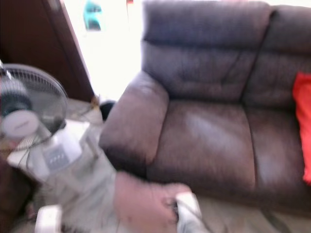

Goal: Move the pillow to the sofa from floor

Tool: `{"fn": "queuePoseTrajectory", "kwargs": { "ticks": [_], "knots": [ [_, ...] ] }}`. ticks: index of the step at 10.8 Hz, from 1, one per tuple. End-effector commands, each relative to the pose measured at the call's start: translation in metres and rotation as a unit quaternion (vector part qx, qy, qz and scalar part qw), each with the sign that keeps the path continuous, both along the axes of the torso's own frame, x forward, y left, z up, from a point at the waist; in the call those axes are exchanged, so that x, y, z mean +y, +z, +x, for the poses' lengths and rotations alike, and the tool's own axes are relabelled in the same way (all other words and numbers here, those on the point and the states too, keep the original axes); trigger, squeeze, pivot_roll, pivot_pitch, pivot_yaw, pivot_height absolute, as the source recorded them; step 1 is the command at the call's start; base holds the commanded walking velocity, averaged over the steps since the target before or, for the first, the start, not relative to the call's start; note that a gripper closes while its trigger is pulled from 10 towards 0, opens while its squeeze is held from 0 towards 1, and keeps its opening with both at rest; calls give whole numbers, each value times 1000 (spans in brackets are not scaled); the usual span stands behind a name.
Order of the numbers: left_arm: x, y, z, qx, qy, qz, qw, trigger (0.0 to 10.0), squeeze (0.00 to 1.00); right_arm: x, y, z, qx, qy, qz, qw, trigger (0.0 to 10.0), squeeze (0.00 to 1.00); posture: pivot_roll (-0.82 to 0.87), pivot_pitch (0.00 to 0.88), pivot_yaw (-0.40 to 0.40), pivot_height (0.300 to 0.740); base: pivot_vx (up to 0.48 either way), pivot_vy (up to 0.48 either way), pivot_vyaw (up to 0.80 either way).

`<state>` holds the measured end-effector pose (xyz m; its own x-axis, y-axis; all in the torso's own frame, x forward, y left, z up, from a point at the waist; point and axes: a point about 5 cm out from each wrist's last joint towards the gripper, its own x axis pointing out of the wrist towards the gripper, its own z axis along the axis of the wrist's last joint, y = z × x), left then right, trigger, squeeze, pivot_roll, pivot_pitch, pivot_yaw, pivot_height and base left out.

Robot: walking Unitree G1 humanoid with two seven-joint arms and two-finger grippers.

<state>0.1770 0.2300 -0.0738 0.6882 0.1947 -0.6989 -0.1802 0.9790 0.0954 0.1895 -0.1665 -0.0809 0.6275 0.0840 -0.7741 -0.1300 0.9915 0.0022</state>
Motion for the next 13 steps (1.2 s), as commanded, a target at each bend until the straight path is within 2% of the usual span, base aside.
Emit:
{"fn": "queuePoseTrajectory", "kwargs": {
  "ticks": [1, 2, 4, 7, 9, 11, 13],
  "knots": [
    [10, 0, -6, 8, 3, 14, 1000, 10000, 0, 9, 2, 5, -7, 2, 9, 1000, 10000, 0, 139, 87, 11, 740, 270, 0, 0],
    [10, 0, -5, 7, 3, 14, 1000, 10000, 0, 8, 2, 4, -6, -6, 13, 1000, 10000, 0, 139, 90, 10, 740, 270, 0, 0],
    [9, 0, -4, 6, 3, 14, 1000, 10000, 0, 8, 1, 3, -1, -2, 16, 1000, 10000, 0, 140, 91, 10, 740, 268, 0, -700],
    [7, 2, -1, -8, 3, 10, 1000, 10000, 0, 7, 1, 4, -3, 3, 11, 1000, 10000, 0, 143, 108, 9, 740, 0, 0, 0],
    [7, 3, 1, -12, 1, 11, 1000, 10000, 0, -3, 1, 3, -1, 5, 2, 1000, 10000, 0, 141, 114, 9, 740, 0, 0, 0],
    [8, 4, 2, -14, 2, 13, 1000, 10000, 0, -6, 2, 3, 1, 5, -6, 1000, 10000, 0, 141, 120, 7, 740, 0, 0, 0],
    [8, 4, 2, -16, 4, 11, 1000, 10000, 0, 3, 3, 7, -4, 3, 0, 1000, 10000, 0, 140, 123, 6, 740, 0, 0, 0]
  ]
}}
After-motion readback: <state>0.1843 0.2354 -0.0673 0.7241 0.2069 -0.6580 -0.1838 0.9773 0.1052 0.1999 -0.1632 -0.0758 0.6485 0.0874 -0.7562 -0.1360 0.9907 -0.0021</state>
